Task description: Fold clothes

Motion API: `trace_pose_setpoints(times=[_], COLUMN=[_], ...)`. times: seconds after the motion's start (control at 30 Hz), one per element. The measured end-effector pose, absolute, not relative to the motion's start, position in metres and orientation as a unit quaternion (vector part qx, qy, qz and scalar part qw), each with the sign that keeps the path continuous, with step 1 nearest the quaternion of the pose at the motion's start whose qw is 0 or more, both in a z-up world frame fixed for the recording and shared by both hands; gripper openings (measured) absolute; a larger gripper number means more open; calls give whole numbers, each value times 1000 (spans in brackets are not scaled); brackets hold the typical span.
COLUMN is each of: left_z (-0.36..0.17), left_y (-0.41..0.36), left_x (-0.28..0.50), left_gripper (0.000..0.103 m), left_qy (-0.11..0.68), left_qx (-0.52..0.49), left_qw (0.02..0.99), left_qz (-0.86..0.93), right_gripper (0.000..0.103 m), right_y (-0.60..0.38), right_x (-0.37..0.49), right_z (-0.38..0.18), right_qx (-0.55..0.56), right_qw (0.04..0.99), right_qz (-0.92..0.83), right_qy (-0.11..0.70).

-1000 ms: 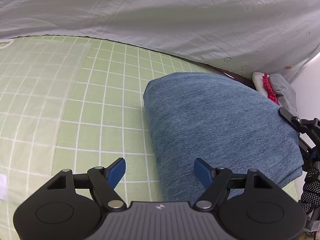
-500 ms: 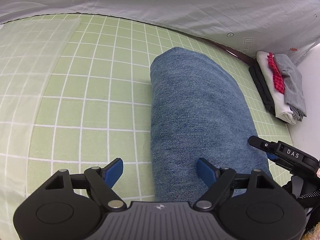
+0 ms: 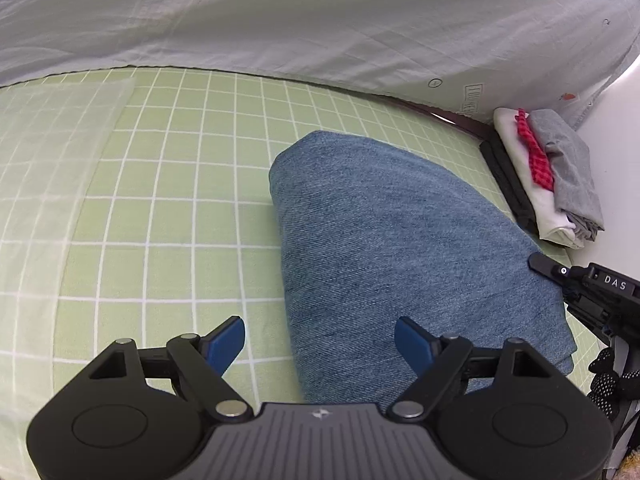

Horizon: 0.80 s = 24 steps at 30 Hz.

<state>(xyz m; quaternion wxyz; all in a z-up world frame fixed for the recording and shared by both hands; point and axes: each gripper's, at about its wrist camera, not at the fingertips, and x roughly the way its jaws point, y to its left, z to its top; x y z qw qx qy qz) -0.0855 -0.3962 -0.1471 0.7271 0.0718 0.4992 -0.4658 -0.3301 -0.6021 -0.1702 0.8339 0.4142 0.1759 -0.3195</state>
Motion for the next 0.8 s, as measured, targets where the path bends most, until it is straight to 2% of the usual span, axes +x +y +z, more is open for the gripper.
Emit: trace_pose_setpoints(times=[0.07, 0.17, 0.23, 0.27, 0.3, 0.33, 0.4, 0.43, 0.6, 0.8], left_z=[-154, -168, -172, -173, -175, -177, -178, -178, -177, -191], left_y=[-403, -409, -407, -406, -405, -404, -404, -404, -411, -426], left_x=[-88, -91, -89, -87, -84, -82, -80, -79, -74, -65], left_gripper=[83, 83, 84, 86, 88, 88, 89, 89, 88, 92], left_qy=[507, 523, 528, 533, 538, 542, 547, 546, 538, 558], left_qx=[83, 92, 83, 78, 73, 69, 63, 63, 65, 40], left_qw=[720, 710, 710, 709, 708, 706, 703, 703, 703, 674], left_qz=[-467, -461, -458, -456, -453, -451, -451, -452, -461, -483], right_gripper=[8, 18, 33, 49, 58, 61, 80, 84, 93, 96], right_y=[-604, -592, -587, -587, -588, -590, -594, -595, -606, -620], right_x=[-320, -295, -292, -291, -293, -294, -293, -290, -271, -267], right_z=[-177, -191, -192, -191, -191, -191, -192, -193, -205, -222], right_qx=[383, 296, 280, 282, 295, 308, 324, 320, 298, 363], right_qw=[836, 830, 828, 828, 830, 833, 835, 835, 829, 817], right_qz=[-321, -340, -350, -351, -343, -333, -319, -317, -308, -275], right_qy=[228, 328, 336, 334, 326, 317, 310, 317, 360, 353])
